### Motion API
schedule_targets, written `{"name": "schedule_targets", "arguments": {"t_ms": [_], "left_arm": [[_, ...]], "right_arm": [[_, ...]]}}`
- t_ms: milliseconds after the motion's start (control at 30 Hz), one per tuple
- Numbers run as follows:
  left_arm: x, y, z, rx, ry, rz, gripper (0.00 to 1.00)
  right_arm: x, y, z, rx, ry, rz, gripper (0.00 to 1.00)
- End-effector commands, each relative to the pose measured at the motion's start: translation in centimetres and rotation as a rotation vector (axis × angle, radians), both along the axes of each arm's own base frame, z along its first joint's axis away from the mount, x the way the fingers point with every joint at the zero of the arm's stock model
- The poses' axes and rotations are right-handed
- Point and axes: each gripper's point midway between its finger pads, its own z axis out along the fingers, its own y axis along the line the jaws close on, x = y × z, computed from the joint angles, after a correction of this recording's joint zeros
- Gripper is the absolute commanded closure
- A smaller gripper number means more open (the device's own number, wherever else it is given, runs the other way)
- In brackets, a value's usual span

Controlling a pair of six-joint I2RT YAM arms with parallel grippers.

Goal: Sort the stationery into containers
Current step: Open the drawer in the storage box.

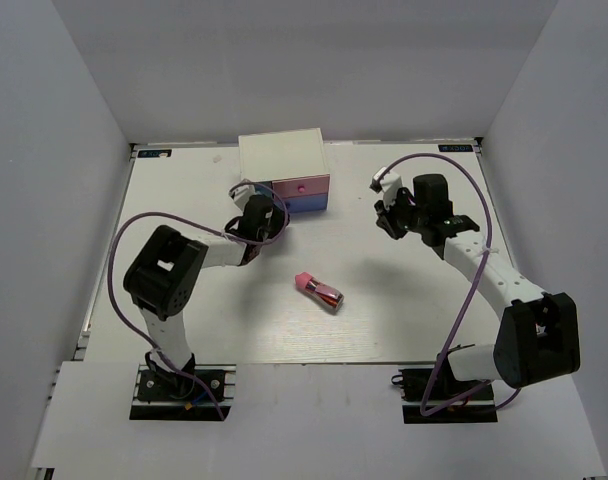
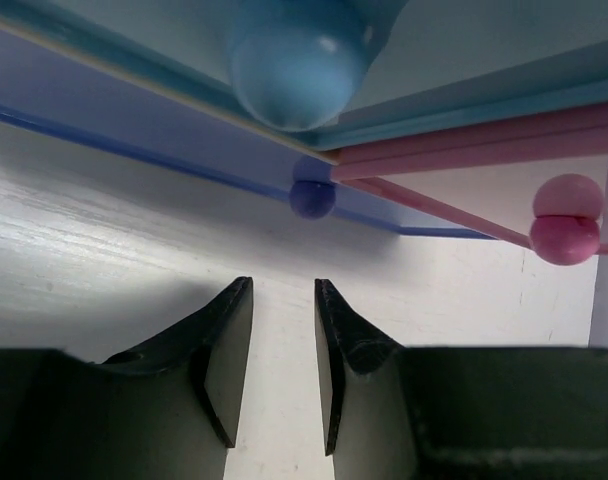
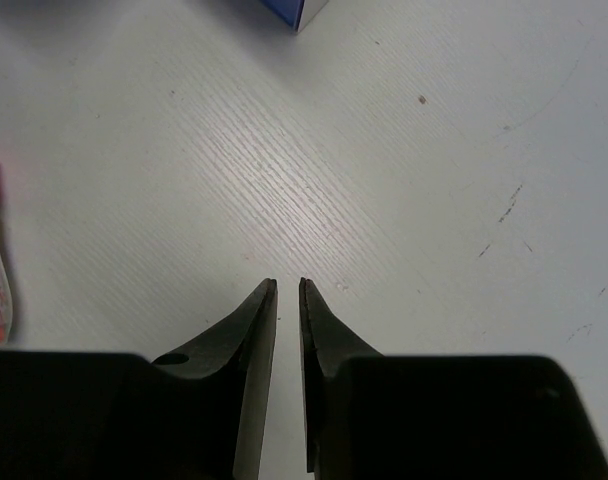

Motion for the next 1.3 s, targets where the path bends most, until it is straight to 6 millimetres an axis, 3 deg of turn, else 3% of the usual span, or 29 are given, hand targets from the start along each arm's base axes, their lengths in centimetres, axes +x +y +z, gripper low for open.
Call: {"name": "schedule_targets", "arguments": {"t_ms": [0, 33, 67, 467, 533, 767, 933, 1267], "left_arm": [[1.4, 0.1, 1.2, -0.039, -0.096, 0.052, 0.58], [1.2, 0.4, 0.3, -0.024, -0.081, 0.062, 0.58], [1.7, 0.3, 1.2, -0.041, -0.117, 0.07, 0.58], [2.4, -0.8, -0.5, -0.005, -0.189, 0.077, 0.52], [2.9, -1.1, 0.4, -0.023, -0.216, 0.078, 0.5], [3.4, -2.0, 0.5, -0.039, -0.237, 0.069, 0.5], [4.4, -1.3, 1.4, -0.011, -0.255, 0.123, 0.52], [5.0, -0.5, 1.1, 0.037, -0.245, 0.168, 0.54]], "right_arm": [[0.5, 0.2, 1.2, 0.035, -0.033, 0.002, 0.79], [0.6, 0.3, 1.2, 0.035, -0.035, 0.005, 0.79], [0.6, 0.0, 1.2, 0.034, -0.035, -0.001, 0.79], [1.0, -0.4, 0.3, 0.028, -0.014, -0.007, 0.79], [0.8, -0.5, 0.1, 0.026, -0.01, -0.004, 0.79], [1.0, -0.7, -0.4, 0.025, 0.004, -0.006, 0.79], [1.0, -0.8, -0.6, 0.029, 0.012, -0.005, 0.79], [1.2, -0.9, -0.6, 0.032, 0.012, -0.005, 0.79]]}}
